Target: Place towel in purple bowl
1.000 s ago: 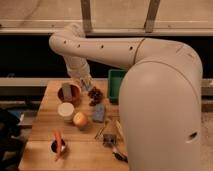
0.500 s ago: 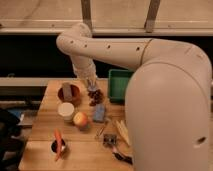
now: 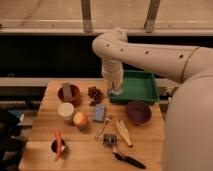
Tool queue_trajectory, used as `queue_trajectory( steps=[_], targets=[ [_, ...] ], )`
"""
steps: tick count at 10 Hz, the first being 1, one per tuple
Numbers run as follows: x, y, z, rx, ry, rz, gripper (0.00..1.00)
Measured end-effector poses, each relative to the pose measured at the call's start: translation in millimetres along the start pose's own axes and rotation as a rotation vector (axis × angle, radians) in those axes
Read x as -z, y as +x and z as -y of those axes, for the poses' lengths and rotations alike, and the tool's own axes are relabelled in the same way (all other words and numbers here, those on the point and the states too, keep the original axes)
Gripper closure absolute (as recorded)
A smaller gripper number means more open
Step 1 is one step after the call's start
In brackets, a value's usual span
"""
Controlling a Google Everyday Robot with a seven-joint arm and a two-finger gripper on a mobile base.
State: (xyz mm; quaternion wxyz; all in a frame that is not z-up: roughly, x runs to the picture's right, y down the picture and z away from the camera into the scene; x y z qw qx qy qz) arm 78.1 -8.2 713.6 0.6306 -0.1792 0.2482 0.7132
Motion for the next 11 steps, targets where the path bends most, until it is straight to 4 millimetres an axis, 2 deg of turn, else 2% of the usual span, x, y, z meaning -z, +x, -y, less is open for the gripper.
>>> queue_trajectory(
  steps=[1,4,5,7,11],
  targets=[
    [-12,-3,22,-0.04,-0.026,-0.004,1.0],
    [-56,4,68,-0.183,-0.153,0.031,1.0],
    [-65,7,78,-0.222,-0.184,0.042,1.0],
    [-71,9,85,-0.253,-0.207,0.052,1.0],
    [-74,10,85,-0.26,-0.197,0.038,1.0]
  ],
)
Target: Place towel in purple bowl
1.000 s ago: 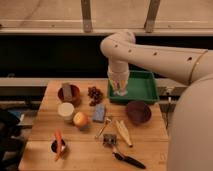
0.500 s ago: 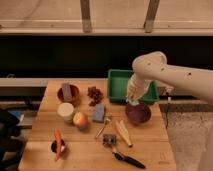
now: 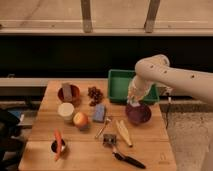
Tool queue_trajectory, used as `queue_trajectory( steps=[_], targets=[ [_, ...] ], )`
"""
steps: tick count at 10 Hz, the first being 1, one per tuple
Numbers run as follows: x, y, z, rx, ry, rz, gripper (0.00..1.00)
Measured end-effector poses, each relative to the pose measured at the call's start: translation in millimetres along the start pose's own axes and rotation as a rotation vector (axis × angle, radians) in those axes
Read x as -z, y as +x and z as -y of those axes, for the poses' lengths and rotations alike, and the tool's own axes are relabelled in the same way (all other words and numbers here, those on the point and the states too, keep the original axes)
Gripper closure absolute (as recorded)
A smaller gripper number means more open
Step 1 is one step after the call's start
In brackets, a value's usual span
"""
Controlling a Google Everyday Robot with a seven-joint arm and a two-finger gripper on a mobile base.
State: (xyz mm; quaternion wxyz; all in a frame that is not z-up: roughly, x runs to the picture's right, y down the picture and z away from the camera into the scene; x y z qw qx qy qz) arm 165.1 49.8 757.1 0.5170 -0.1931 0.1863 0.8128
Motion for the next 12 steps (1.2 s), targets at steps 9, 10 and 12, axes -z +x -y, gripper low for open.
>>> queue_trajectory(
  steps=[9,10,12],
  targets=[
    [-67,18,79,-0.188,0.13,-0.174,0.31],
    [-69,20,74,-0.18,0.118,-0.188,0.23],
    [-70,20,73,-0.179,0.115,-0.191,0.2]
  ],
)
